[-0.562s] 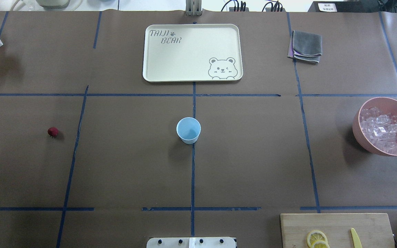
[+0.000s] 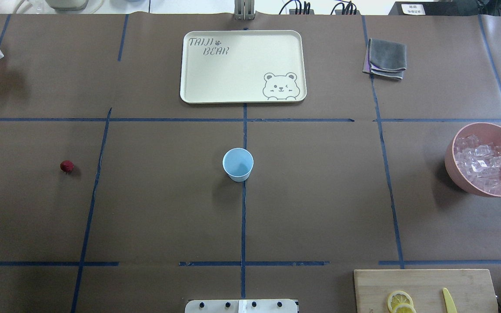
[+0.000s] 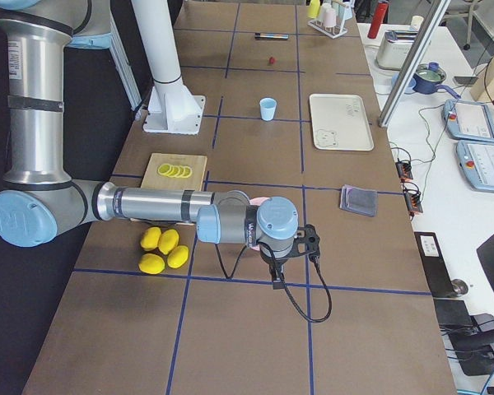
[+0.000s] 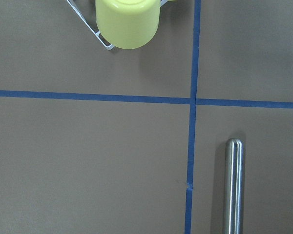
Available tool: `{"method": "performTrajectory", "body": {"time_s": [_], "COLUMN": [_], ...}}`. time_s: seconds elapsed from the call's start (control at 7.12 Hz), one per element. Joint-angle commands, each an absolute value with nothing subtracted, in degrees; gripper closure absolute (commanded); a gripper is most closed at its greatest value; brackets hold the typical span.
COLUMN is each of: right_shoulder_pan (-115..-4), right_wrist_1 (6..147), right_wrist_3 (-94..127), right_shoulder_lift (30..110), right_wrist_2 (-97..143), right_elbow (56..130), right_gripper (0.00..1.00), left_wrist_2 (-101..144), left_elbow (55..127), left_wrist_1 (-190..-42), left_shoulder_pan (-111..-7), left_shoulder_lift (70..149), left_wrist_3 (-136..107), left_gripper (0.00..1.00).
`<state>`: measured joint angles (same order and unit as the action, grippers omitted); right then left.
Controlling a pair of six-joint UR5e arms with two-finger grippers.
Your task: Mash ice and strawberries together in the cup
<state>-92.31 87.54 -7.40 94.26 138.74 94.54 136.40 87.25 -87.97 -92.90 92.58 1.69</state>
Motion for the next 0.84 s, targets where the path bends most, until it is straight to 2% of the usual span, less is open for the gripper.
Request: {"method": "performTrajectory", "body": {"time_s": [0.0,0.7], "right_shoulder_pan": [-92.4,-89.5], "right_wrist_1": [87.5,87.5], "right_wrist_3": [-7.3,-3.0], "right_shoulder_lift": [94.1,93.8], "right_wrist_2": [138.7,134.4], "right_elbow": [94.9,101.7], "right_gripper": [0.00,0.00], "left_wrist_2": [136.4,136.5], "left_elbow": [87.3,87.4], "left_wrist_1": [-88.1,-88.2], "left_shoulder_pan": [-92.9,-92.9], "left_shoulder_lift": [92.6,92.5], "left_wrist_3": [1.8,2.0], "left_gripper": [0.00,0.00]}}
